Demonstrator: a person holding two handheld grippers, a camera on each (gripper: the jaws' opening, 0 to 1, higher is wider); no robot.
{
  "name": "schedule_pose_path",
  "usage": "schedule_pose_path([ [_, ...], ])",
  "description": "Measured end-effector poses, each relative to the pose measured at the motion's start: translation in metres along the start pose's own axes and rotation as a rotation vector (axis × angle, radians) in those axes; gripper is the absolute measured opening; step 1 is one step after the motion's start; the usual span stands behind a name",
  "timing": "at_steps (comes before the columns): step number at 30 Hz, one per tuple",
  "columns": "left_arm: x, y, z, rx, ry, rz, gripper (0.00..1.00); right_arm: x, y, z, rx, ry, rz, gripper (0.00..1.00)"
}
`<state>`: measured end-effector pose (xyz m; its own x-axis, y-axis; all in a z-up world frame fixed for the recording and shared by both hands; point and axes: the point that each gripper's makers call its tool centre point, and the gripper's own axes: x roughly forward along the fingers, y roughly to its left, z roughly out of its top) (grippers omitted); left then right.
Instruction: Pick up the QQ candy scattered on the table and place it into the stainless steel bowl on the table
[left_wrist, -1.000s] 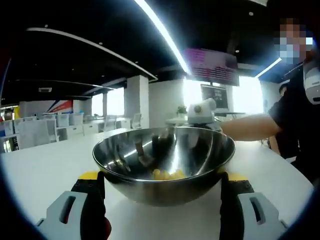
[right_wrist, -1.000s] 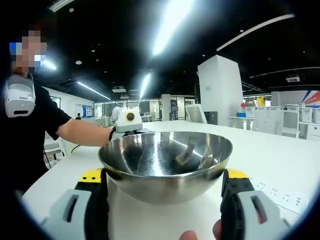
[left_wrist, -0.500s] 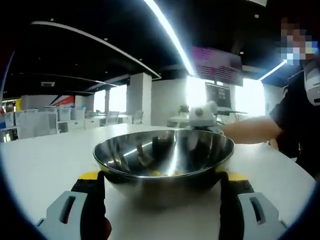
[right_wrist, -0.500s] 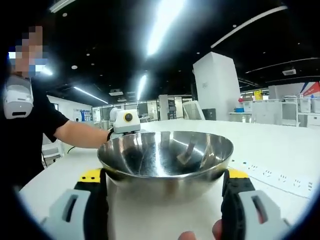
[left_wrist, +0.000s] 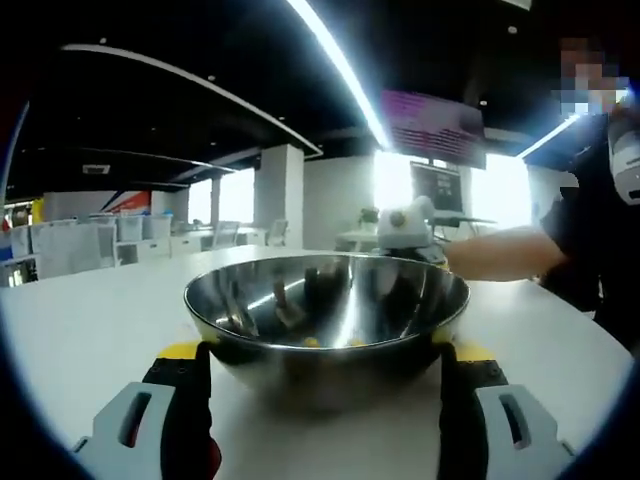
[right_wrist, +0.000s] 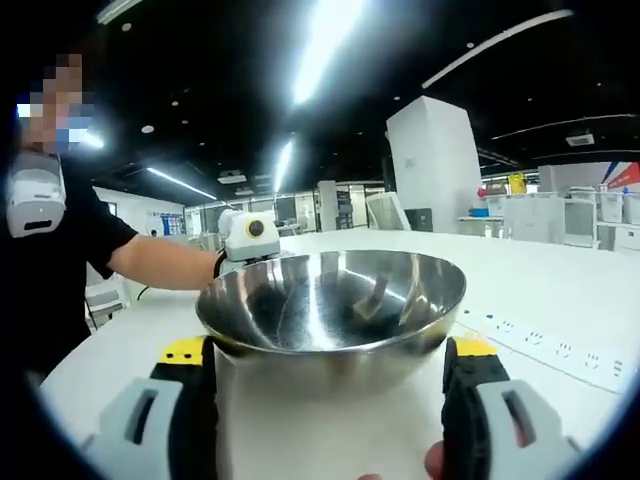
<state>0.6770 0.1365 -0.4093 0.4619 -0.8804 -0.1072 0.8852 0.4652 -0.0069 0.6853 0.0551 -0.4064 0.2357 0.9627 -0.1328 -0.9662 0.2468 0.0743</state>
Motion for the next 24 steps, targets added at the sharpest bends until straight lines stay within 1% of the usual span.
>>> schedule_pose_path([
  [3,-0.001,0.001,0.002,-0.003,0.003,0.009,0.96,-0.007,-0.001,0.004,0.0,0.003,-0.006,0.91],
  [5,-0.004,0.0,0.006,-0.007,-0.001,0.02,0.96,-0.017,-0.005,0.01,0.012,-0.016,-0.027,0.9],
  [7,-0.01,0.0,0.008,-0.01,0.001,0.04,0.96,-0.028,-0.007,0.012,0.02,-0.01,-0.06,0.87],
  [9,-0.02,0.003,0.011,-0.011,0.011,0.082,0.96,-0.041,-0.008,0.018,0.008,-0.014,-0.109,0.82],
  [10,-0.027,0.002,0.014,0.002,0.019,0.104,0.96,-0.048,-0.006,0.023,0.001,-0.017,-0.125,0.82],
  [11,-0.03,0.002,0.014,0.006,0.022,0.113,0.96,-0.053,-0.002,0.027,0.0,-0.022,-0.132,0.81],
  [12,-0.038,0.001,0.017,0.018,0.038,0.142,0.96,-0.061,0.004,0.033,-0.001,-0.028,-0.14,0.81],
  [13,-0.044,-0.002,0.021,0.028,0.039,0.159,0.96,-0.063,0.007,0.035,-0.004,-0.029,-0.143,0.8],
  [14,-0.053,-0.005,0.024,0.037,0.056,0.195,0.96,-0.07,0.015,0.038,-0.019,-0.017,-0.158,0.78],
  [15,-0.059,-0.009,0.028,0.046,0.061,0.21,0.96,-0.075,0.02,0.042,-0.03,-0.014,-0.168,0.76],
  [16,-0.068,-0.019,0.036,0.058,0.055,0.223,0.96,-0.083,0.029,0.048,-0.04,-0.015,-0.185,0.75],
  [17,-0.074,-0.025,0.038,0.061,0.064,0.234,0.96,-0.087,0.038,0.051,-0.044,-0.008,-0.195,0.74],
  [18,-0.084,-0.036,0.044,0.069,0.065,0.244,0.96,-0.094,0.052,0.058,-0.081,-0.016,-0.204,0.73],
  [19,-0.091,-0.042,0.047,0.071,0.067,0.259,0.96,-0.098,0.062,0.061,-0.08,-0.008,-0.207,0.72],
  [20,-0.102,-0.054,0.051,0.07,0.07,0.276,0.96,-0.105,0.075,0.061,-0.092,0.021,-0.221,0.71],
  [21,-0.108,-0.063,0.055,0.074,0.061,0.282,0.96,-0.109,0.086,0.062,-0.108,0.035,-0.223,0.68],
  [22,-0.117,-0.078,0.059,0.074,0.055,0.281,0.96,-0.115,0.102,0.062,-0.106,0.041,-0.224,0.66],
  [23,-0.12,-0.083,0.061,0.074,0.053,0.281,0.96,-0.117,0.106,0.061,-0.102,0.049,-0.231,0.65],
  [24,-0.128,-0.097,0.065,0.074,0.043,0.286,0.96,-0.126,0.115,0.058,-0.108,0.069,-0.273,0.63],
])
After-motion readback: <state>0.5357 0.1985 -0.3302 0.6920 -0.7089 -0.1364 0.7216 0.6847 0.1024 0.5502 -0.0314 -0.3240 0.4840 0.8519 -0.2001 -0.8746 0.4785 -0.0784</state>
